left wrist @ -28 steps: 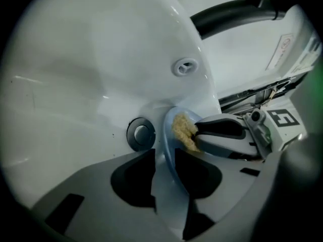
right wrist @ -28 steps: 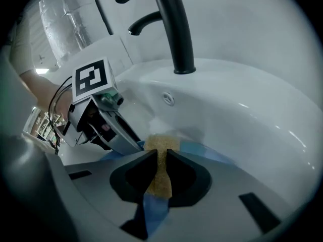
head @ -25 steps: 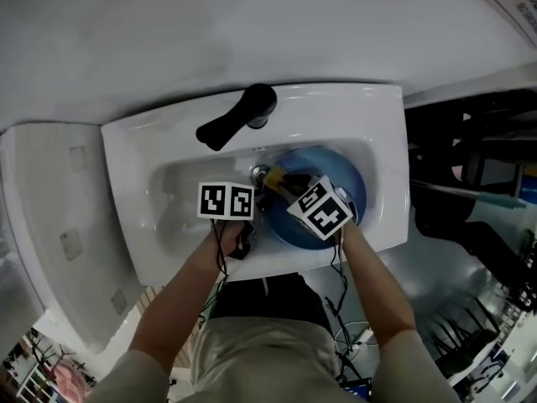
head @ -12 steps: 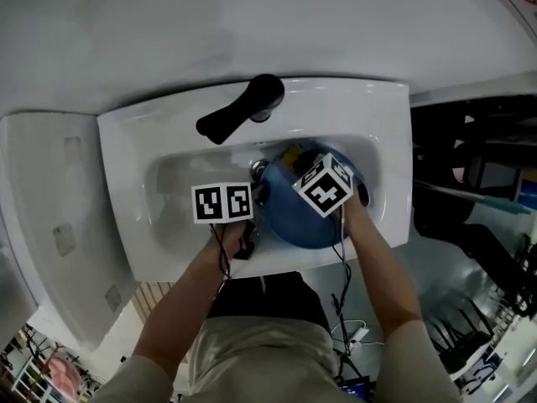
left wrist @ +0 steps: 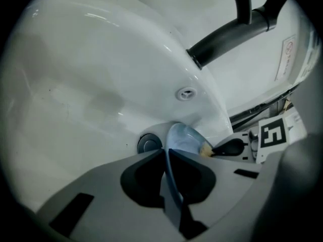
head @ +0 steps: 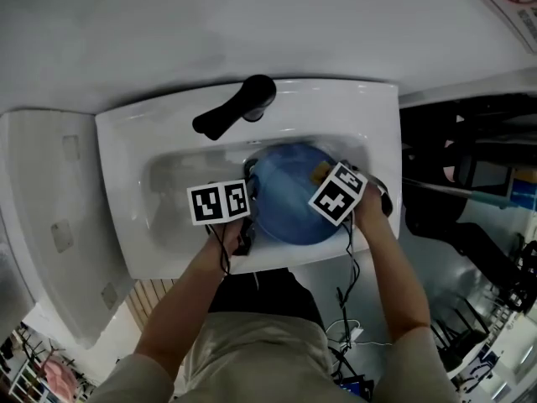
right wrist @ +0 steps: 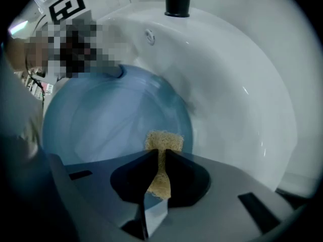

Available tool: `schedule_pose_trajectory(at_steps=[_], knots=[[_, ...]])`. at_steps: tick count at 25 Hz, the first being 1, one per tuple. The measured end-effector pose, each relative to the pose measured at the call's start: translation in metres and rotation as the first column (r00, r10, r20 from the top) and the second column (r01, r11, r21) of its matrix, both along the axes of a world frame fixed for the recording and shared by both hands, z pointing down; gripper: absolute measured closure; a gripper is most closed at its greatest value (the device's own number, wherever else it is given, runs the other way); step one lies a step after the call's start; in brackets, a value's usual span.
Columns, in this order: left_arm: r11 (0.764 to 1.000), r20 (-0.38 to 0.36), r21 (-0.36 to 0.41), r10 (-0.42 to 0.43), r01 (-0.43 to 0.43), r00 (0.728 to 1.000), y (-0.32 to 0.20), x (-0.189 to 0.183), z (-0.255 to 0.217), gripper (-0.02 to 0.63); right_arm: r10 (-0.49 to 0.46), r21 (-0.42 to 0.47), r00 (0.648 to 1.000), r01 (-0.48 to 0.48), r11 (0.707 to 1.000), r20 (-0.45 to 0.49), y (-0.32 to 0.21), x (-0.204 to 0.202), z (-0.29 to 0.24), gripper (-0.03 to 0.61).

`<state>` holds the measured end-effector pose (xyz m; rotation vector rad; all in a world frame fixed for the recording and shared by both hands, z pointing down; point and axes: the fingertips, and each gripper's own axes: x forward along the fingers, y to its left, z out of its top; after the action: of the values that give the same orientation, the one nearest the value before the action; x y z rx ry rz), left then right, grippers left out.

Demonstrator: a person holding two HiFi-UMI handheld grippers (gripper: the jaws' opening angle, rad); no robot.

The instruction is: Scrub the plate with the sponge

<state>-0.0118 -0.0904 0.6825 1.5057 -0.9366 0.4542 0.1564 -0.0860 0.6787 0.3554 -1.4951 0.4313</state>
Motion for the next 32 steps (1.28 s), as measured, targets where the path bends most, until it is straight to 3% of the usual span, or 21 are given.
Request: schedule_pose_trajectory(at_steps=[3,7,11,14,19,26,32], knots=[[1.000,0.013,0.013,-0.009,0.009,1.000,-0.003,-0.003,-0.001,0.589,0.005,-0.115,0.998,0.002,0.993,0.062,0.036,-0.003,-0.018,0.522],[0.999,0.033,0.026,-0.021,0.020,0.999,-0.006,-0.004,-0.002,0.589,-0.019,-0.250,0.975,0.075,0.965,0.220,0.083,-0.034,-0.044,0.522],[0.999,0.027,0.017,-0.040,0.039,0.999,-0.006,-0.004,-0.003,0.586,0.004,-0.319,0.889,0.160,0.934,0.458,0.106,-0.096,-0.060,0.517],[0.999,0.033,0.014,-0.041,0.041,0.999,-0.003,-0.005,-0.003,0.586,0.050,-0.302,0.837,0.140,0.943,0.545,0.089,-0.131,-0.052,0.514],[0.999,0.008,0.002,-0.050,0.050,0.999,-0.003,-0.005,-0.003,0.586,0.075,-0.213,0.833,0.053,0.976,0.548,0.037,-0.146,-0.024,0.517],[0.998,-0.014,-0.016,-0.055,0.054,0.998,-0.004,-0.017,0.004,0.581,0.123,-0.181,0.825,-0.025,0.983,0.552,0.012,-0.149,-0.006,0.517],[0.999,0.000,0.002,-0.041,0.041,0.999,-0.006,-0.017,0.004,0.584,0.161,-0.054,0.903,-0.152,0.987,0.399,-0.032,-0.093,0.017,0.520]])
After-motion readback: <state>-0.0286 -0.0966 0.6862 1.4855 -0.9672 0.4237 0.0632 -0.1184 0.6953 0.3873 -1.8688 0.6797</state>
